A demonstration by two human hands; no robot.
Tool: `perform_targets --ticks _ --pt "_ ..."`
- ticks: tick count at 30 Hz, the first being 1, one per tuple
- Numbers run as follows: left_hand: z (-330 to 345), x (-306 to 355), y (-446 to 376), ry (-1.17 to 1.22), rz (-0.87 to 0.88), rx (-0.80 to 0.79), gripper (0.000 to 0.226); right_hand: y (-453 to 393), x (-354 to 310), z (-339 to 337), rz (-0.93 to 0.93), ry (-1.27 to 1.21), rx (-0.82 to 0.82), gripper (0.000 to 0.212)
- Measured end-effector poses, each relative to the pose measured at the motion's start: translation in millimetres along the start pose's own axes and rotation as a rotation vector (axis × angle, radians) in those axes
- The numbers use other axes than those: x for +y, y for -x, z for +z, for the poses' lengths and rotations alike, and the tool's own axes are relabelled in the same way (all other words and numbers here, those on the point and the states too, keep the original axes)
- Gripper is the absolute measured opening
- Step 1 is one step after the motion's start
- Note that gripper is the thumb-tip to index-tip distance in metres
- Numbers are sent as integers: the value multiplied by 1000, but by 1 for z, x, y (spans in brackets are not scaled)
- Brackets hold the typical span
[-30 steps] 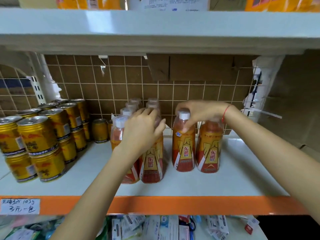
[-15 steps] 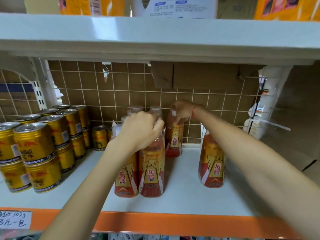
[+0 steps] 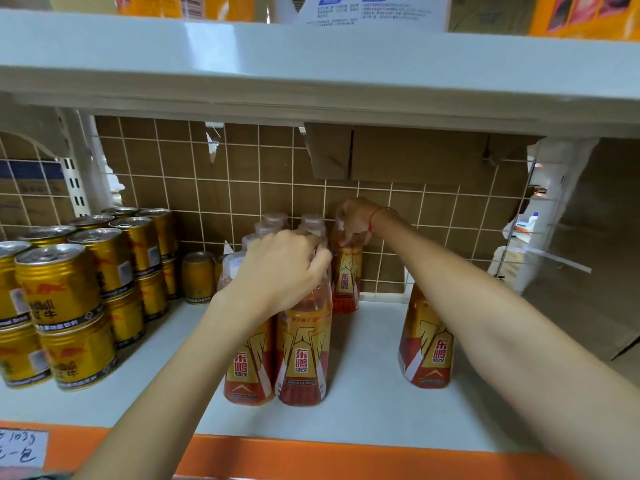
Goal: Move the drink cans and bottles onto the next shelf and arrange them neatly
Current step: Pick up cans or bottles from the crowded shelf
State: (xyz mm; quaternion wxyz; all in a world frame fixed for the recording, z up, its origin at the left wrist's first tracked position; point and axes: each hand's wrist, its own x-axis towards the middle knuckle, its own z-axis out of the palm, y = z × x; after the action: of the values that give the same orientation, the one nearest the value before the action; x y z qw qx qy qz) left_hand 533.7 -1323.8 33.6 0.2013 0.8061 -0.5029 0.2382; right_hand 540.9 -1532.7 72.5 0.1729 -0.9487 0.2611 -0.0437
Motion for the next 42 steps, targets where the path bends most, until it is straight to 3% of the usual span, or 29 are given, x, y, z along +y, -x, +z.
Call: perform_targets --ticks 4,14,20,22,23,26,30,32,35,37,42 --pt "5 -4 -1 -6 17 22 56 -3 0 3 -11 25 26 47" --pt "5 -3 -1 13 18 31 51 -9 8 11 -86 118 126 43" --pt "4 -4 0 15 20 26 54 -2 13 2 -124 204 99 36" --pt "2 -2 1 10 18 9 52 22 15 -12 -136 98 116 21" --pt "1 -2 1 10 16 -5 50 36 18 -18 -149 38 127 25" --pt "-1 0 1 23 2 -29 40 84 39 -26 -105 -115 217 54" --pt "-2 2 3 51 4 -4 37 153 80 8 147 -426 574 94" --pt "-4 3 4 67 7 4 36 180 97 32 203 -585 602 107" --pt "-7 6 3 40 1 6 36 193 108 76 196 -826 428 107" --pt "-7 10 2 33 -9 18 34 193 112 105 148 -801 380 95" --pt "3 15 7 64 15 23 36 182 115 135 171 -667 487 83"
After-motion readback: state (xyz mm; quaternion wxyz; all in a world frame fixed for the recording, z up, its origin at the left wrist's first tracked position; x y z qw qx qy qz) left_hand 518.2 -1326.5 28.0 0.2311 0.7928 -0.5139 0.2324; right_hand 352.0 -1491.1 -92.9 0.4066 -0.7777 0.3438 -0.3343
